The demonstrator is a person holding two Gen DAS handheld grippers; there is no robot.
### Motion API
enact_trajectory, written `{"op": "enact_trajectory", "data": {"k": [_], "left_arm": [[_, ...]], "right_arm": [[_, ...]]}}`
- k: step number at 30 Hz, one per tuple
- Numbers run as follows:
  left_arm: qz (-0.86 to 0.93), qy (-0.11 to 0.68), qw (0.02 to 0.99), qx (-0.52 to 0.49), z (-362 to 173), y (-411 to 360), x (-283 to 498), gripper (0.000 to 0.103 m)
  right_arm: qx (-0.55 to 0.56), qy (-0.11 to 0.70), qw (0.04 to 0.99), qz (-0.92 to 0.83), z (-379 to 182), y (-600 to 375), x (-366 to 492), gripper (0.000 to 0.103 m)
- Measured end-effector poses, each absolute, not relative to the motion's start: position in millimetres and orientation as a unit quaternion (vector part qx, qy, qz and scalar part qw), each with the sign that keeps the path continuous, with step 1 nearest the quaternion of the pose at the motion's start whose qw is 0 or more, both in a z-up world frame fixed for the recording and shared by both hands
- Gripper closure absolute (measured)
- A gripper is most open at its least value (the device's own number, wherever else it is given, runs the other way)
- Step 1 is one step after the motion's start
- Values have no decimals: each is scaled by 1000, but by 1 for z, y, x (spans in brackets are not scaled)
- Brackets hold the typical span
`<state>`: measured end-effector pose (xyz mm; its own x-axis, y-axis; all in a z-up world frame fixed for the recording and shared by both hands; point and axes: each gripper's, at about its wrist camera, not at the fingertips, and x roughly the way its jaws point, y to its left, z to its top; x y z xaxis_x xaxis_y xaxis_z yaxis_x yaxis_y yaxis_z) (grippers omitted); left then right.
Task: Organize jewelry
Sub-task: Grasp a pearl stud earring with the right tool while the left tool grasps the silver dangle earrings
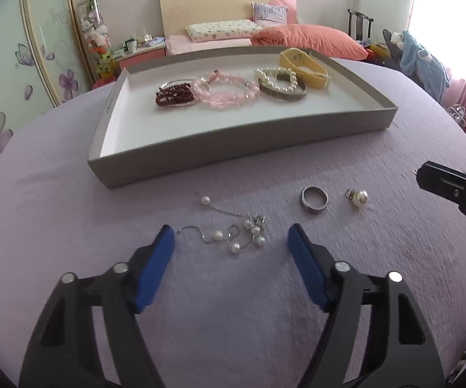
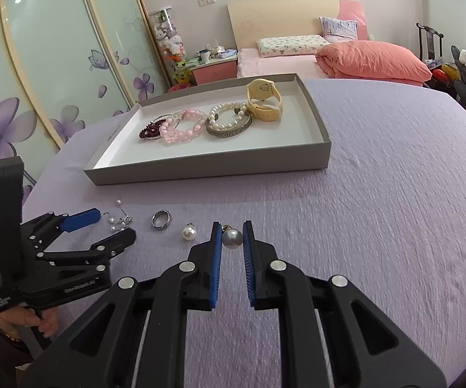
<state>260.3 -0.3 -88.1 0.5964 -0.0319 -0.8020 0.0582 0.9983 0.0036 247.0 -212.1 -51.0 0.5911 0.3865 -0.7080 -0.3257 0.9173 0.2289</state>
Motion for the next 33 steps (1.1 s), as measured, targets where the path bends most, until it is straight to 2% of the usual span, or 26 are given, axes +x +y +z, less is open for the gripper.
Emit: {"op": "enact_trajectory", "data": {"k": [7, 9, 20, 33], "left_arm": [[-31, 442, 896, 18, -85, -6, 263, 73], [-38, 439, 897, 24, -85, -10, 260, 91], [-38, 430, 902, -26, -76, 19, 247, 95], [-29, 357, 932, -63, -5, 55, 206, 97]], "right_arm": [[48, 405, 890, 205, -50, -216, 247, 89], [55, 407, 888, 208, -50, -215, 248, 89], [60, 384, 894, 222, -32, -212, 243, 89], [61, 361, 902, 228, -16, -209, 239, 89]]}}
